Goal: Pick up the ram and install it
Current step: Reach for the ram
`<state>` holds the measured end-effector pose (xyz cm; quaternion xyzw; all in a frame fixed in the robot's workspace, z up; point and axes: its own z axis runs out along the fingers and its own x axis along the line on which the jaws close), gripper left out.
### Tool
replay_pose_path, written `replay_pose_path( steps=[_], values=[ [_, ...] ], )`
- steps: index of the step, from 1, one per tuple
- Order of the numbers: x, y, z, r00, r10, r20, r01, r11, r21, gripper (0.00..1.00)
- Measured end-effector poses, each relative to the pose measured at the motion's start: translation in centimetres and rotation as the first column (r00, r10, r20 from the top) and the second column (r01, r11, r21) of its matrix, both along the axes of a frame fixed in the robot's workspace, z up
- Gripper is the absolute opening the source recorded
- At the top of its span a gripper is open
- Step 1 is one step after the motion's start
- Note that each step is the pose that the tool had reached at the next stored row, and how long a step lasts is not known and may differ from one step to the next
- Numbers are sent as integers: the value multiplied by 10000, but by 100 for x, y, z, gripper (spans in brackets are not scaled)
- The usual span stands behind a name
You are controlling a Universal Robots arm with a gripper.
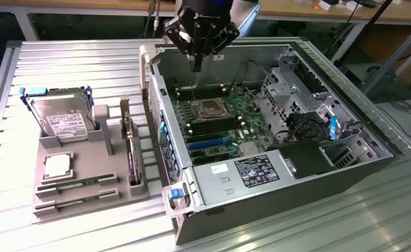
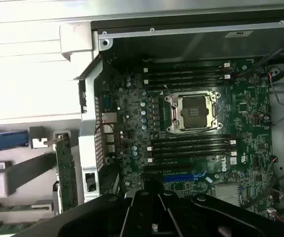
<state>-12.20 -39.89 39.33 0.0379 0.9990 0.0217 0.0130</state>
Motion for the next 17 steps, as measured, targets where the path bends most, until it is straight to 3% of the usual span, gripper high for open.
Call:
replay_pose_path(
  steps=[1,2,4,6,11,13,17],
  values=[
    [-31,0,1,10000,0,-1,0,10000,-2,10],
    [-212,1,-1,10000,1,0,-1,10000,0,10],
    [-411,7,-2,10000,2,1,-2,10000,-3,10],
    [-692,7,-10,10000,-1,0,1,10000,-4,10],
    [-974,7,-21,10000,1,0,-1,10000,-8,10],
    [-1286,7,-29,10000,0,1,0,10000,-8,10],
    [-1718,6,-33,10000,-1,1,1,10000,-7,10]
  ],
)
